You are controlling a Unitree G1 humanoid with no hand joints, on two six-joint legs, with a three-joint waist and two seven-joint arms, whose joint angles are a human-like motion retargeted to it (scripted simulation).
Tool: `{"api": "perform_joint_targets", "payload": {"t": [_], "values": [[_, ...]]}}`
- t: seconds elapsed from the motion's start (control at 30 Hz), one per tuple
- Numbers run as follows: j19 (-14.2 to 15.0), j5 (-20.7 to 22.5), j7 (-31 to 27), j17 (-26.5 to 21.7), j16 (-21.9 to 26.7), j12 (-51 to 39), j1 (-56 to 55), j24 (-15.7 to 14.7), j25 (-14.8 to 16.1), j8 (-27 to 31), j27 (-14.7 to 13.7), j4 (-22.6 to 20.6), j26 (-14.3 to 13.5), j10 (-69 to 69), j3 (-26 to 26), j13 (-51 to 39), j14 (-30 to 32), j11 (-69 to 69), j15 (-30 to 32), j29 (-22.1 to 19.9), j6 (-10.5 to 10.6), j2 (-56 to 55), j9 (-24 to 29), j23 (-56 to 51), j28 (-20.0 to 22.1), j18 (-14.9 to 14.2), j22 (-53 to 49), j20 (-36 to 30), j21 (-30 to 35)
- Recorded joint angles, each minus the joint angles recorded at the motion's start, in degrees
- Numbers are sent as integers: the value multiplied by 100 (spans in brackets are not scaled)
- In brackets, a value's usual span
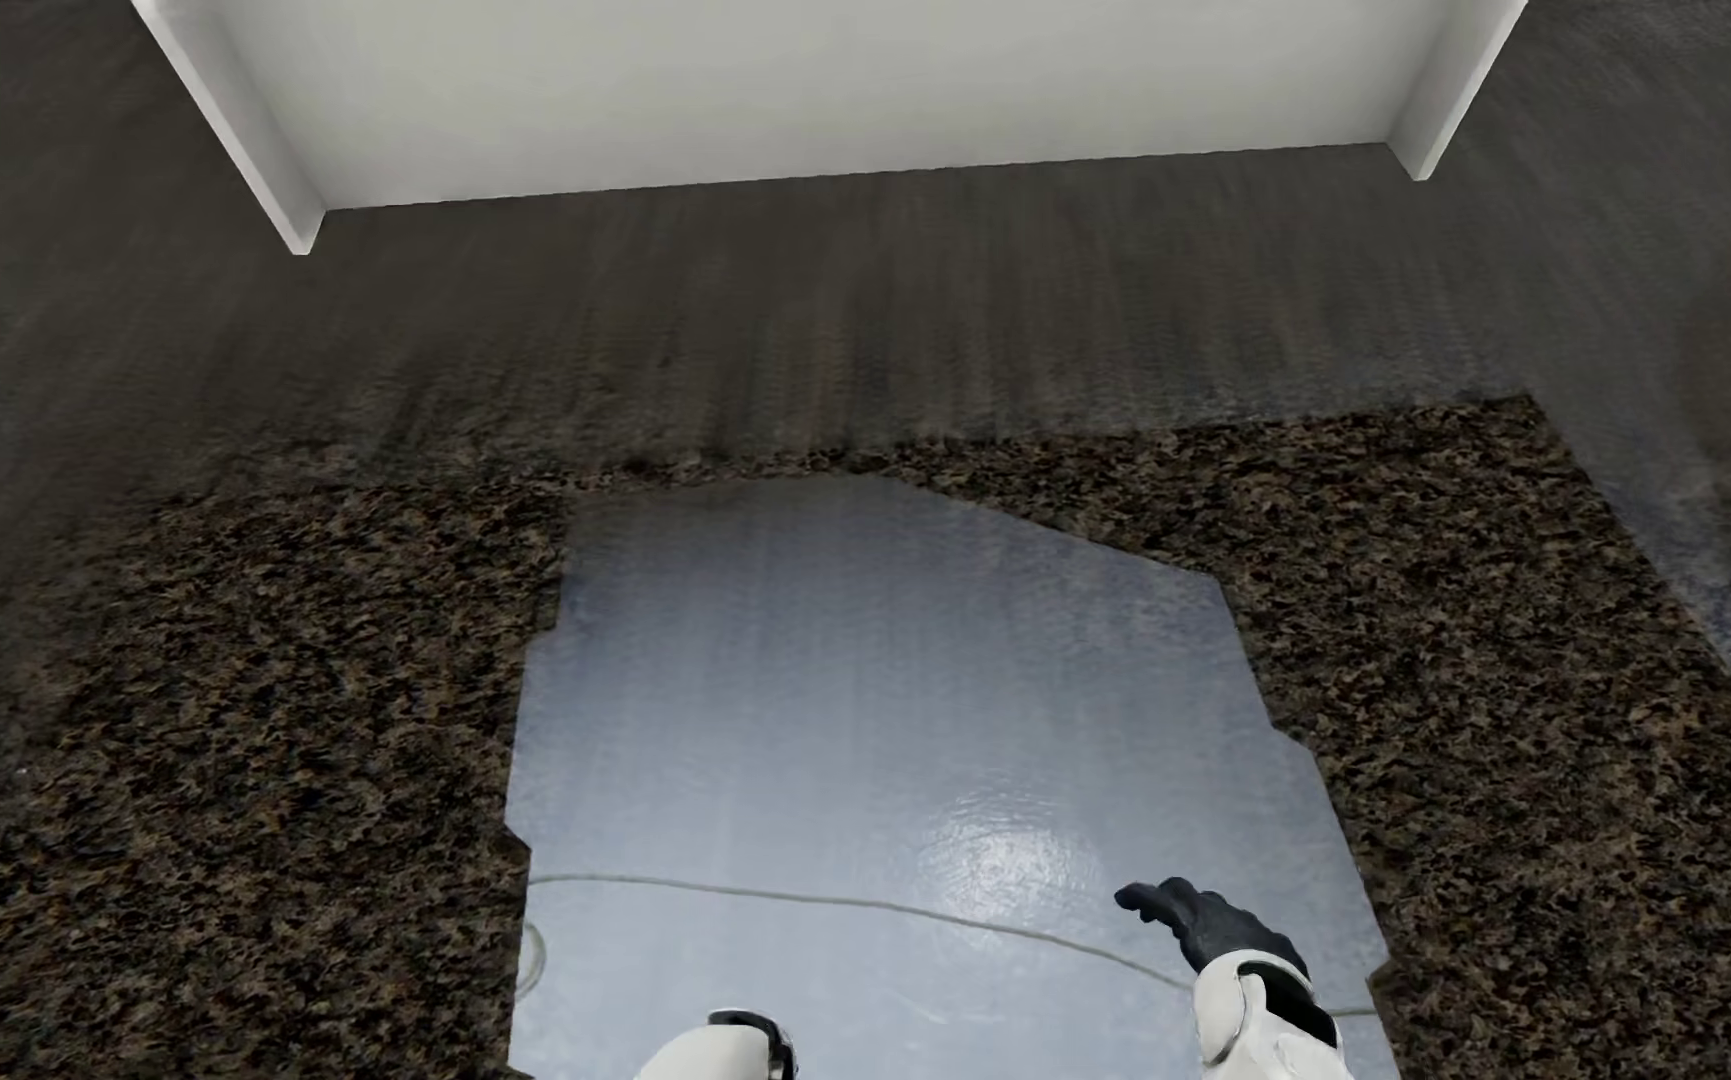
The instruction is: Move towards the counter
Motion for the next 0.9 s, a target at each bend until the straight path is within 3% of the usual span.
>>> {"api": "perform_joint_targets", "payload": {"t": [0.03, 0.07, 0.1, 0.13, 0.2, 0.23, 0.27, 0.3, 0.37, 0.43, 0.5, 0.57, 0.63, 0.67, 0.7, 0.73, 0.77, 0.83, 0.9], "values": [[144, -7, -14, -101, -158, 94, 244, -41, -80, 102, -4, -30, 139, -1149, 70, -240, 204, -121, -41, -26, -47, 243, -31, -184, 28, -367, 123, 200, 72], [258, -52, 221, -180, -322, 162, 418, -44, -125, 202, -13, 22, 322, -1558, 126, -432, 547, -150, -3, -28, -82, 483, -53, -339, 26, -159, 352, 345, 136], [413, -171, 416, -231, -476, 213, 545, 15, -125, 368, -28, 26, 520, -1298, 169, -557, 1047, -32, 169, -31, -120, 673, -62, -463, -26, 487, 686, 406, 170], [553, -386, 516, -255, -625, 206, 605, 109, -59, 595, -11, -51, 747, -854, 203, -608, 841, 313, 481, -86, -175, 746, -42, -560, -159, 973, 1120, 404, 118], [694, -716, 623, 12, -698, 23, 875, 570, 352, 1151, 94, -194, 1187, -154, 212, -333, -2, 1786, 1931, -435, -311, 368, 31, -611, -833, 996, 2004, 105, -344], [571, -806, 704, 206, -710, -33, 1124, 793, 503, 1477, 148, -217, 1167, -106, 184, -225, -265, 2733, 2564, -522, -363, -65, 62, -552, -1234, 971, 2158, -38, -410], [528, -1014, 844, 273, -771, -28, 1425, 887, 459, 1718, 198, -272, 982, -198, 154, -224, -446, 3658, 2843, -418, -410, -587, 89, -428, -1497, 987, 2110, -43, -191], [510, -1211, 965, 267, -853, -29, 1754, 783, 349, 1912, 181, -370, 778, -349, 112, -230, -587, 4408, 2662, -117, -471, -1085, 122, -299, -1508, 1018, 1945, 172, 159], [150, -1379, 985, 318, -838, -246, 2312, 691, 103, 2034, 42, -525, 567, -542, -11, 40, -865, 5311, 2414, 395, -601, -2036, 168, -127, -888, 986, 1629, 572, 608], [-110, -1359, 825, 541, -591, -674, 2616, 1141, 210, 1815, 146, -611, 543, -518, -173, 604, -1179, 5246, 2104, 471, -681, -2889, 168, 95, -224, 908, 1462, 464, 417], [-263, -1114, 597, 714, -353, -1163, 2818, 1151, 472, 1465, 390, -658, 370, -401, -335, 1185, -1533, 4252, 1855, 419, -704, -3490, 132, 445, -161, 846, 1306, 428, -1], [-212, -693, 361, 772, -95, -1590, 3070, 1099, 721, 1316, 627, -707, 52, -397, -463, 1626, -1892, 2363, 1991, 373, -703, -3733, 67, 883, -313, 773, 1152, 298, -313], [312, -293, 128, 729, 154, -1948, 3432, 1157, 646, 1381, 719, -709, -134, -605, -544, 2033, -2137, -254, 2592, 603, -681, -3473, -47, 1204, -338, 640, 932, 48, -244], [158, -199, 8, 744, 261, -2059, 3625, 1156, 635, 1402, 764, -666, -201, -682, -577, 2243, -2189, -961, 2926, 723, -662, -3280, -102, 1276, -299, 556, 810, -62, -269], [-698, -141, -129, 807, 346, -2117, 3744, 1089, 670, 1284, 788, -560, -253, -546, -603, 2432, -2233, -758, 3207, 755, -630, -3218, -134, 1313, -245, 471, 670, -115, -347], [-889, -69, -221, 904, 392, -2085, 3727, 955, 706, 1146, 787, -395, -275, -90, -626, 2511, -2078, -467, 2946, 708, -566, -3138, -133, 1380, -172, 367, 500, -49, -421], [-813, 9, -262, 968, 301, -1935, 3533, 735, 690, 1094, 845, -233, -279, 680, -652, 2463, -1638, -129, 2583, 625, -480, -3051, -103, 1513, 41, 270, 362, 166, -448], [-797, 13, -589, 981, 25, -1622, 2815, 418, 427, 927, 853, -104, -173, 2552, -674, 2249, -129, 491, 1914, 901, -377, -2827, -51, 1567, 301, -466, 382, 357, -205], [-814, 17, -831, 951, 230, -1518, 1971, 805, 267, 636, 614, 110, -66, 4271, -657, 2052, 442, 743, 1377, 995, -273, -2373, -5, 1200, -382, -563, 599, -301, -120]]}}
